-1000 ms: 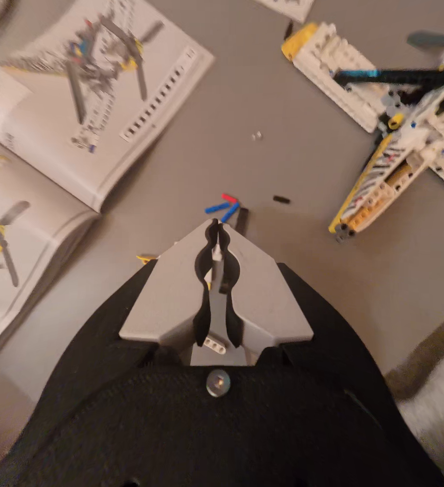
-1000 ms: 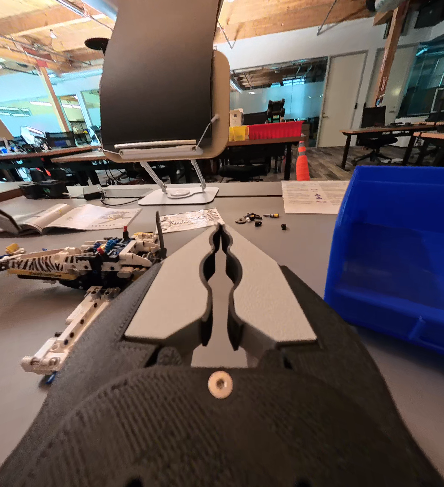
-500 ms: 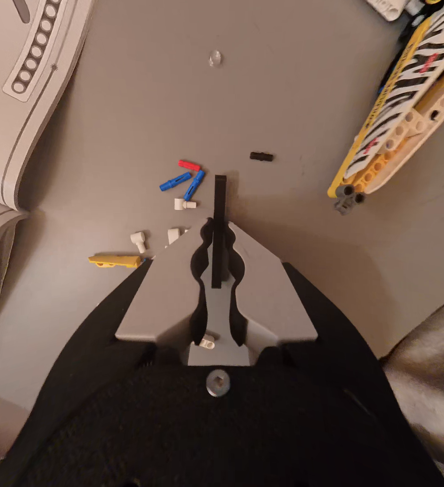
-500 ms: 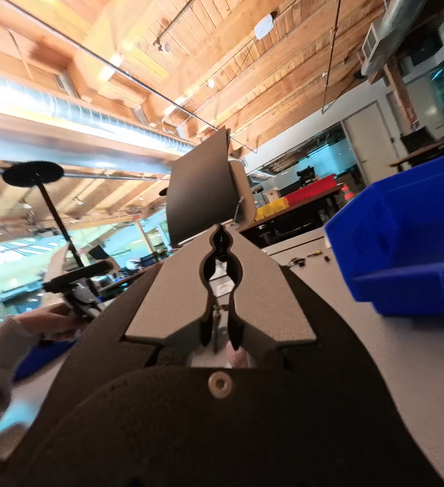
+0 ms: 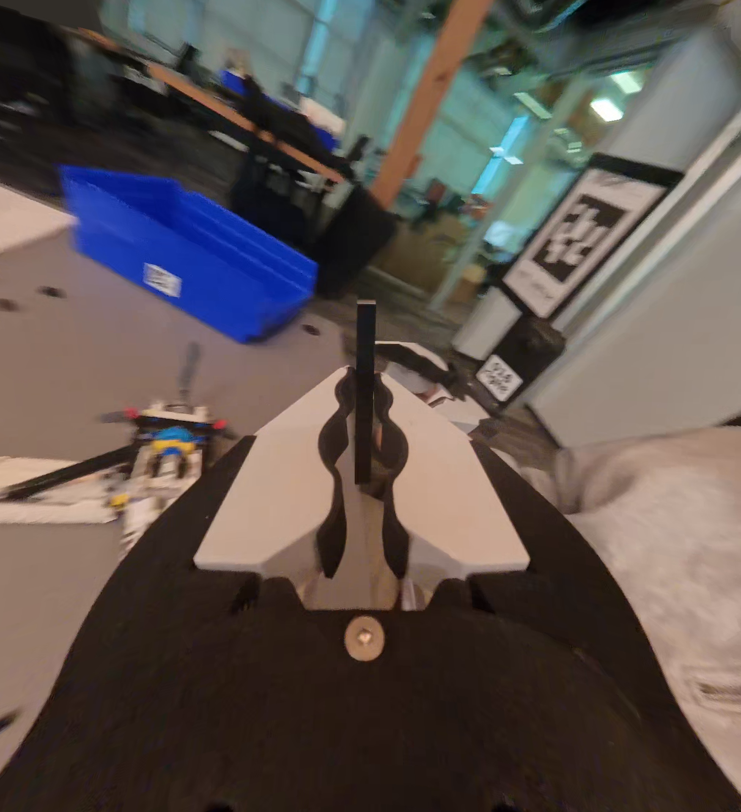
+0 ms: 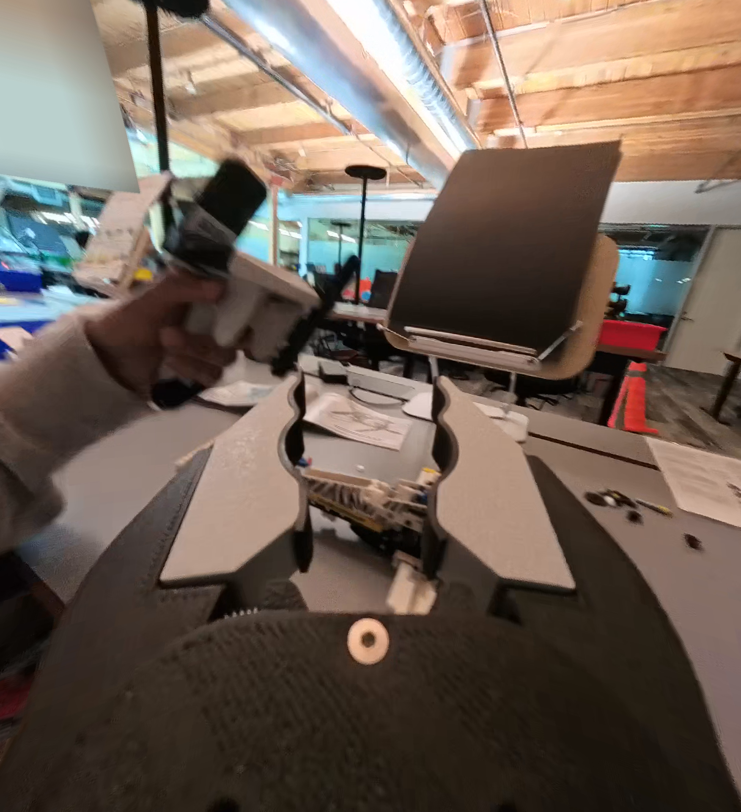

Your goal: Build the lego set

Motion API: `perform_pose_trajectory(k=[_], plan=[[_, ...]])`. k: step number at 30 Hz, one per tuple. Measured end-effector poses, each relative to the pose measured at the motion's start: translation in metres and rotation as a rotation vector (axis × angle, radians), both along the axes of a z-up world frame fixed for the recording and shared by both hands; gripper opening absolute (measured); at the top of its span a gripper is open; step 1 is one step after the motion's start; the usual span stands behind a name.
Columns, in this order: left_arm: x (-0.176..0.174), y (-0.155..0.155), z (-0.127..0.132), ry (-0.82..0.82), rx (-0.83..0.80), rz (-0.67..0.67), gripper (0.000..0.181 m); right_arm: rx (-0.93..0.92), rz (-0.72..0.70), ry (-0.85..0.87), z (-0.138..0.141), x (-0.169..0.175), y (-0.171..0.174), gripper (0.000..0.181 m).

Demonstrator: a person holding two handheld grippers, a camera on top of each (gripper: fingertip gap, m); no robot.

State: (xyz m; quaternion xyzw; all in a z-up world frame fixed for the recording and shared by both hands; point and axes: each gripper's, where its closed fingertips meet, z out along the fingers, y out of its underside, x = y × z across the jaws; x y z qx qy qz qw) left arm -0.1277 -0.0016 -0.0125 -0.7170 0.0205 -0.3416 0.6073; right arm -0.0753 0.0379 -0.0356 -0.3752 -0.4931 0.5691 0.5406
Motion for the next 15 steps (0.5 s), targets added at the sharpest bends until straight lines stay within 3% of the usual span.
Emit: perform_pose_trajectory(k=[3,5,7,15], plan=[[0.022,0.015,-0.018,-0.101,-0.011,-0.159,0.004,-0.163,0.079,0.084,0.015,0.005,0.001,0.038],[0.032,0.023,-0.027,-0.127,-0.012,-0.211,0.004,-0.312,0.104,0.1,0.019,0.009,0.021,0.041],[0.042,0.028,-0.031,-0.14,0.005,-0.257,0.004,-0.368,0.138,0.04,0.011,0.005,0.026,0.049],[0.057,0.047,-0.062,-0.132,-0.04,-0.303,0.005,-0.494,0.296,-0.1,-0.02,-0.016,0.014,0.03]])
